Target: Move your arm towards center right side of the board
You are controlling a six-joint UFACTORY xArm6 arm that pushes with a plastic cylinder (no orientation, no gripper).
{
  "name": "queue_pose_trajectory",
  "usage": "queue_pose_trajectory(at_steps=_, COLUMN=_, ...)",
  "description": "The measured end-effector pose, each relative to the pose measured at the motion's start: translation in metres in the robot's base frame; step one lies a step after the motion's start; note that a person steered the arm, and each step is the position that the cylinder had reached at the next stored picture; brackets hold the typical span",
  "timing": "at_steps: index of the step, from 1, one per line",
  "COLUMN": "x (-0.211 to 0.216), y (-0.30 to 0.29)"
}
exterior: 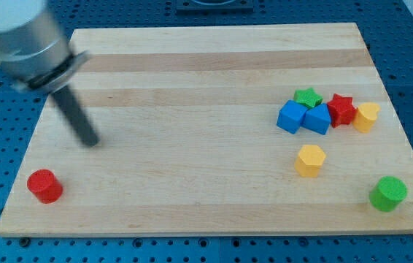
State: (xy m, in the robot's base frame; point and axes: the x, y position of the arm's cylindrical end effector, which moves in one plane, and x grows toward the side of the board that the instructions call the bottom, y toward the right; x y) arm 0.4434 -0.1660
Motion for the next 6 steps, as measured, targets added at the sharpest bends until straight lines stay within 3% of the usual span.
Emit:
queue_pose_trajectory(at_steps=1, x=-0.037, y=0.037)
queue_pose_trajectory(at_steps=2, x=-0.041, y=0.038)
queue_pose_trajectory(at_steps=3, x=-0.074, y=0.042)
queue_pose_trajectory(at_steps=4, x=-0.119, y=0.083)
queue_pose_trajectory(at_steps=5, x=-0.131, y=0.109)
queue_pose_trajectory(at_steps=6, x=-0.132, y=0.172)
